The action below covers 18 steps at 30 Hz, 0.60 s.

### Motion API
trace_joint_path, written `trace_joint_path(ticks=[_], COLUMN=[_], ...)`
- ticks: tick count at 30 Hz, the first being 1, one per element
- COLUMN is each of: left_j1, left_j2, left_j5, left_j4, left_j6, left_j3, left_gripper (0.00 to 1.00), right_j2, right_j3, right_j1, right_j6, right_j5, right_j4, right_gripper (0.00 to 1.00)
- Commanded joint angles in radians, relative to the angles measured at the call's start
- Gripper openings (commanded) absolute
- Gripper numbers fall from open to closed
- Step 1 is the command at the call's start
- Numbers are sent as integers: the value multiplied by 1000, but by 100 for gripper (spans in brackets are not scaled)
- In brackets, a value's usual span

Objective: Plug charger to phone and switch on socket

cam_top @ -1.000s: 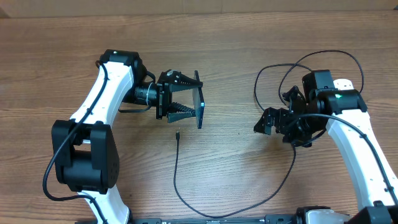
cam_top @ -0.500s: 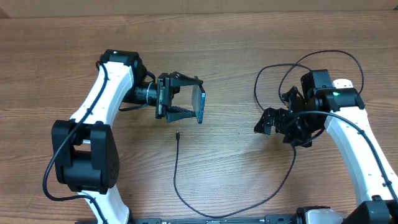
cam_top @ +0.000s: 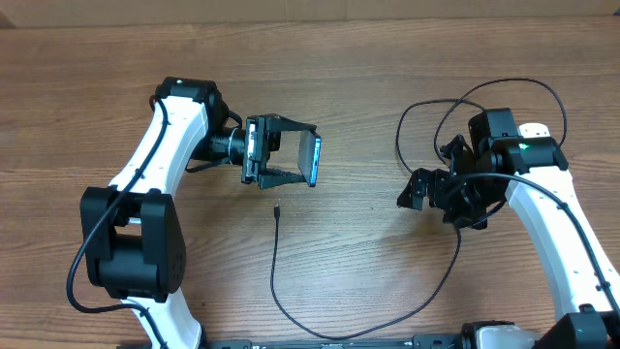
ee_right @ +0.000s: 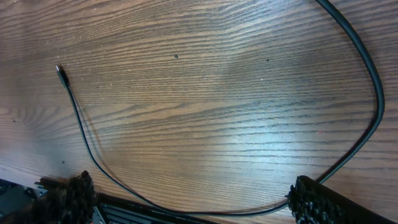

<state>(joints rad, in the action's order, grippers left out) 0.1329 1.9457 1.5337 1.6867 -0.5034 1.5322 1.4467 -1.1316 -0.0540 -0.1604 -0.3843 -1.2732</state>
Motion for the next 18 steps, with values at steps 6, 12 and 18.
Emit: trace_joint_path(ticks=[6,12,18], left_j1=[-2,-2,-2], left_j2=[-31,-31,-31], left_j5=[48,48,47], left_j4=[4,4,3], left_j6=[-62,-70,-43], left_j3=[2,2,2], left_gripper=[6,4,4], right_j2=[3,3,3], right_j3=[-19,-19,-20], right_j1=[-2,-2,-2], right_j6=[5,5,5], right_j5=[9,9,8], right_j4=[3,3,3], right_gripper=[100,100,100])
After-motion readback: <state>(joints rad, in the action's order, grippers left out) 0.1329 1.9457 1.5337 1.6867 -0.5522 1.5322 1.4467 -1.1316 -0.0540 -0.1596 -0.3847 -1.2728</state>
